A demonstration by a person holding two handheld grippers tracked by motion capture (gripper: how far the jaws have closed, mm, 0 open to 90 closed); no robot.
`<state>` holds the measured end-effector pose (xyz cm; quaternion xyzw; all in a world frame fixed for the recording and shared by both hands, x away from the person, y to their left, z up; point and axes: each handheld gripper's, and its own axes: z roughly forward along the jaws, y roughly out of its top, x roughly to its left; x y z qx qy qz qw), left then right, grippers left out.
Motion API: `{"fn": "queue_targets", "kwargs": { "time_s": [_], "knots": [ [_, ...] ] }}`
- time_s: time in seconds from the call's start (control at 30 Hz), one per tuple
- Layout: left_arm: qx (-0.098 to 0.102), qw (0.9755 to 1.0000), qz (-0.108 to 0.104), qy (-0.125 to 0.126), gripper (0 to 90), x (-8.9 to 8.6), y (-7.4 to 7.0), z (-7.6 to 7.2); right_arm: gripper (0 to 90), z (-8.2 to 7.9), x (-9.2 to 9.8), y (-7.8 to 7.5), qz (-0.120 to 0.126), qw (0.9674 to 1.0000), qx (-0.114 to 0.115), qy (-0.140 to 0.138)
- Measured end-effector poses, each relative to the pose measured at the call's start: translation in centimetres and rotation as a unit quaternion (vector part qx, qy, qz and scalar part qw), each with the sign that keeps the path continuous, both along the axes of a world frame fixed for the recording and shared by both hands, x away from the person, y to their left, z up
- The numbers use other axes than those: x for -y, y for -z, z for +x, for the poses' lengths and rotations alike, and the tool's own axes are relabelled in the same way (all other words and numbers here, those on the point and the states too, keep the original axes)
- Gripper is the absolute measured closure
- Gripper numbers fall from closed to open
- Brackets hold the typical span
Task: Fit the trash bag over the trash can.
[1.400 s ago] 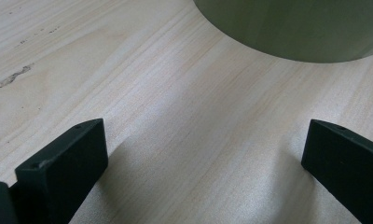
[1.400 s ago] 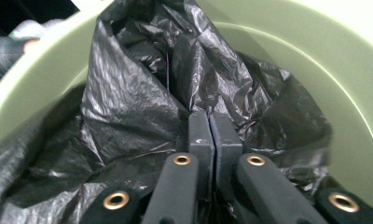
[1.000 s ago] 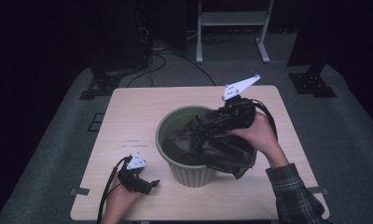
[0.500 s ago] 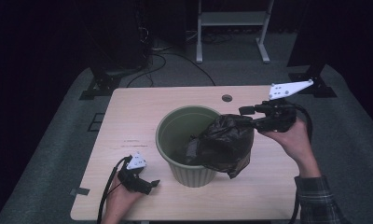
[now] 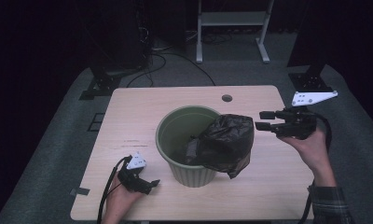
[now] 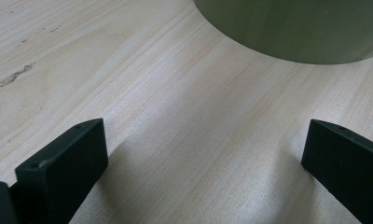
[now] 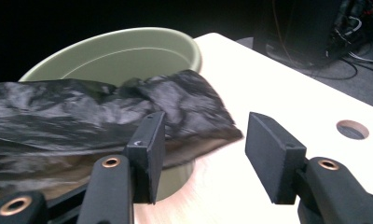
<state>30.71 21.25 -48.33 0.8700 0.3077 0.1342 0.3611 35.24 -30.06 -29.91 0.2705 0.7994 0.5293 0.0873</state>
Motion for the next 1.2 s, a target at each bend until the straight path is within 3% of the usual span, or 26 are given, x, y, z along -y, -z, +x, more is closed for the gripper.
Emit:
{"fn": "queue_targets", "kwargs": {
  "time_s": [0.2,0.4,0.6,0.67,0.7,0.77,0.83,1.0,1.2],
  "knots": [
    [0.001,1.0,-0.001,0.0,0.0,0.0,0.0,0.0,40.2,1.7,0.7,0.7,0.031,0.9992,-0.019,0.015],
    [0.001,1.0,-0.001,0.0,0.0,0.0,0.0,0.0,34.7,3.0,-0.4,1.0,0.05,0.998,-0.038,-0.002],
    [0.001,1.0,-0.001,0.0,0.0,0.0,0.0,0.0,27.6,4.5,-2.2,2.2,0.035,0.9953,-0.084,-0.03],
    [0.001,1.0,-0.001,0.0,0.0,0.0,0.0,0.0,50.1,4.6,-2.5,2.7,0.03,0.9938,-0.094,-0.05],
    [0.001,1.0,-0.001,0.0,0.0,0.0,0.0,0.0,60.8,4.5,-2.6,2.8,0.028,0.9941,-0.088,-0.058],
    [0.001,1.0,-0.001,0.0,0.0,0.0,0.0,0.0,77.8,4.4,-2.7,2.9,0.025,0.994,-0.084,-0.065],
    [0.001,1.0,-0.001,0.0,0.0,0.0,0.0,0.0,89.1,4.3,-2.8,2.9,0.017,0.9949,-0.074,-0.067],
    [0.001,1.0,-0.001,0.0,0.0,0.0,0.0,0.0,89.7,4.7,-3.2,2.7,0.013,0.997,-0.058,-0.05],
    [0.001,1.0,-0.001,0.0,0.0,0.0,0.0,0.0,89.6,6.5,-4.6,1.6,0.011,0.9992,-0.031,-0.025]
  ]
}}
